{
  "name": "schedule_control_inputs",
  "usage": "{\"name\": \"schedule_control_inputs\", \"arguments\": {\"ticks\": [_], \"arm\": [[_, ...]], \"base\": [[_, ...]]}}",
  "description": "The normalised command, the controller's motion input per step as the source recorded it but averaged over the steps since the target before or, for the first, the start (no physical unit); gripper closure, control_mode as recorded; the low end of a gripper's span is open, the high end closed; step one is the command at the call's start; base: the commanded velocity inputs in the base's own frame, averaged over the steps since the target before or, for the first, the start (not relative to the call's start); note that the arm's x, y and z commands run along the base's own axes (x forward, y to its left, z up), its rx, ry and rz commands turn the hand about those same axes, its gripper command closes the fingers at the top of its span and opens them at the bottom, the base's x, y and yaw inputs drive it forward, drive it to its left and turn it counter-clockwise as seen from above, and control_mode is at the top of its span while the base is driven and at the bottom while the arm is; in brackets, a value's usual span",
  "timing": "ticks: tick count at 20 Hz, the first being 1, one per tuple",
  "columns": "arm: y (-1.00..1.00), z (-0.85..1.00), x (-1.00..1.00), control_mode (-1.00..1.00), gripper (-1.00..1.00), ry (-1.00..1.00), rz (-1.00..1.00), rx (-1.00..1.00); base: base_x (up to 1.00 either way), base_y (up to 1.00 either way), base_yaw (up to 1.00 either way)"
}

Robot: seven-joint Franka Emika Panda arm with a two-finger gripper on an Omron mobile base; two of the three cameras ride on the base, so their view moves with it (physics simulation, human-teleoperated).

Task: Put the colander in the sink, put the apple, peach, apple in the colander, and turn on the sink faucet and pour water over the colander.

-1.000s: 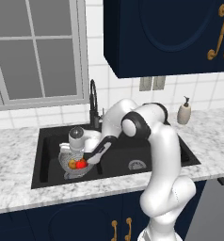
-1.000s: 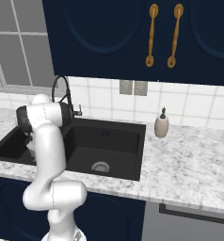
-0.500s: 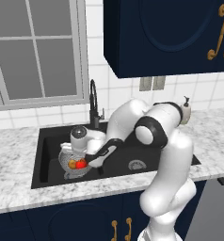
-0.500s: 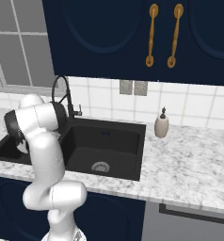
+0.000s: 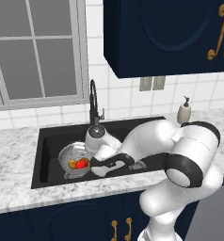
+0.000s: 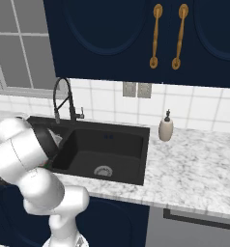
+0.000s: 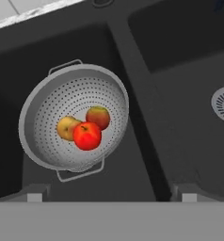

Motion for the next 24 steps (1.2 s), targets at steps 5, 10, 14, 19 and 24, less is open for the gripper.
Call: {"name": "schedule_control_inputs", "arguments": {"ticks": [5,10,14,19,24], "arm": [[0.00,1.00,-0.21,-1.00,-1.00,0.13,-0.02,0.00],[0.00,1.00,-0.30,-1.00,-1.00,0.07,-0.01,0.00],[-0.02,1.00,-0.49,-1.00,-1.00,0.00,0.00,0.00],[-0.27,0.70,-0.26,-1.00,-1.00,0.00,-0.02,-0.06],[-0.36,0.67,0.06,-1.00,-1.00,0.00,0.00,-0.04]], "base": [[0.00,0.00,0.00],[0.00,0.00,0.00],[0.00,0.00,0.00],[0.00,0.00,0.00],[0.00,0.00,0.00]]}}
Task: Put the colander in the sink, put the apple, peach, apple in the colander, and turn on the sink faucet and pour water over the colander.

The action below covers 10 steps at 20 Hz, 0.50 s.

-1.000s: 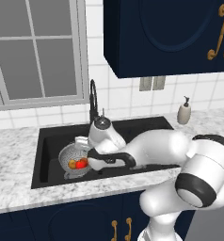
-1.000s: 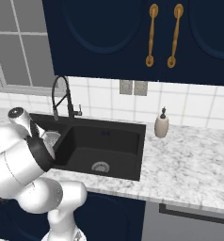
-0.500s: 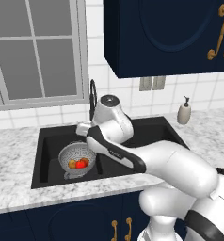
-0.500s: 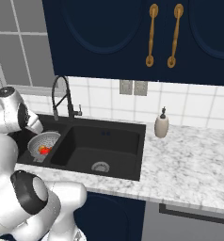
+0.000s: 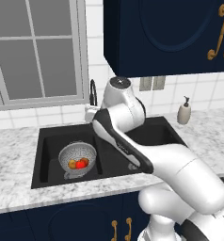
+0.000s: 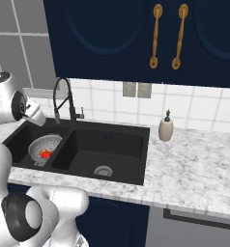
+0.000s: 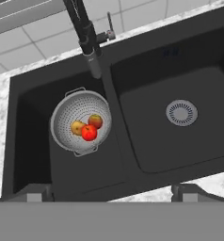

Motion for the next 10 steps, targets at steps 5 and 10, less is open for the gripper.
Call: {"name": "schedule_control_inputs", "arguments": {"ticks": [5,10], "arm": [[-0.23,0.54,0.57,-1.00,-1.00,0.00,0.00,0.00],[-0.02,0.05,0.90,-1.00,-1.00,0.00,0.00,0.00]], "base": [[0.00,0.00,0.00],[0.00,0.00,0.00]]}}
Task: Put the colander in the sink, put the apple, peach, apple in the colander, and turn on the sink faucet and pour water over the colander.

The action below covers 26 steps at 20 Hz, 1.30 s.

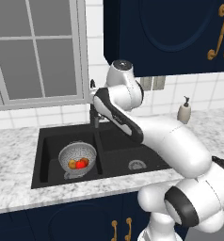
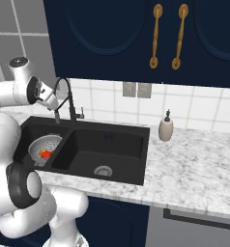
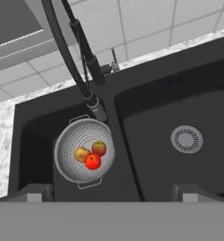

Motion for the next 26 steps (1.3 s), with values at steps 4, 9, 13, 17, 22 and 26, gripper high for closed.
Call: {"name": "schedule_control_inputs", "arguments": {"ticks": [4,9,13,17,22,26], "arm": [[0.08,-0.03,0.92,-1.00,-1.00,0.00,0.00,-0.02],[0.32,-0.05,0.72,-1.00,-1.00,0.01,0.00,-0.04],[0.12,-0.14,0.56,-1.00,-1.00,0.00,0.00,-0.01],[0.00,-0.25,0.35,-1.00,-1.00,0.00,0.00,0.00],[0.00,-0.21,0.36,-1.00,-1.00,0.00,0.00,0.00],[0.00,-0.16,0.38,-1.00,-1.00,0.00,0.00,0.00]], "base": [[0.00,0.00,0.00],[0.00,0.00,0.00],[0.00,0.00,0.00],[0.00,0.00,0.00],[0.00,0.00,0.00],[0.00,0.00,0.00]]}}
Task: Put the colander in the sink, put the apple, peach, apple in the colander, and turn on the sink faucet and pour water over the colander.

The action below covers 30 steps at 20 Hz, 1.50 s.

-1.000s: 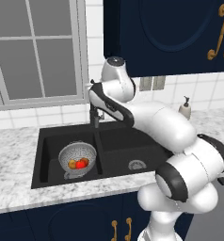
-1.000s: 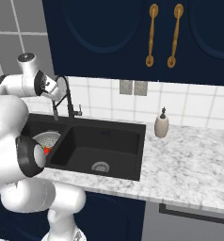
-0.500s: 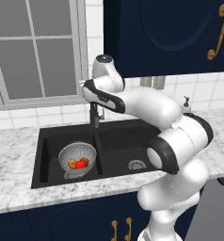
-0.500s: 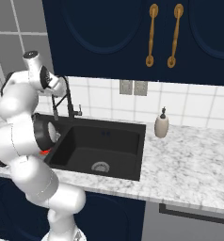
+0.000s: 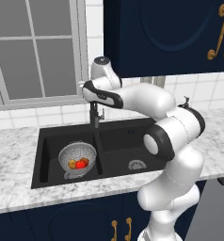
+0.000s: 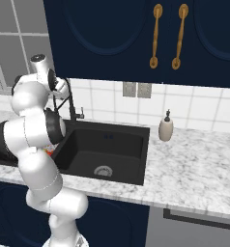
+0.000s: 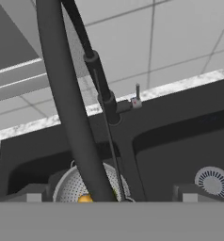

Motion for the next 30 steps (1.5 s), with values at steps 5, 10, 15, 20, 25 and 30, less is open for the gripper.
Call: {"name": "schedule_control_inputs", "arguments": {"ticks": [5,10,15,20,25,30], "arm": [[0.11,-0.22,0.34,-1.00,-1.00,0.01,0.00,-0.02],[0.24,-0.23,0.36,-1.00,-1.00,0.01,0.00,-0.03],[0.21,-0.20,0.38,-1.00,-1.00,0.01,0.00,-0.02],[0.16,-0.09,0.40,-1.00,-1.00,0.02,0.00,0.00],[0.11,-0.07,0.34,-1.00,-1.00,0.02,0.00,0.00],[0.07,-0.01,0.24,-1.00,-1.00,0.00,0.00,0.00]], "base": [[0.00,0.00,0.00],[0.00,0.00,0.00],[0.00,0.00,0.00],[0.00,0.00,0.00],[0.00,0.00,0.00],[0.00,0.00,0.00]]}}
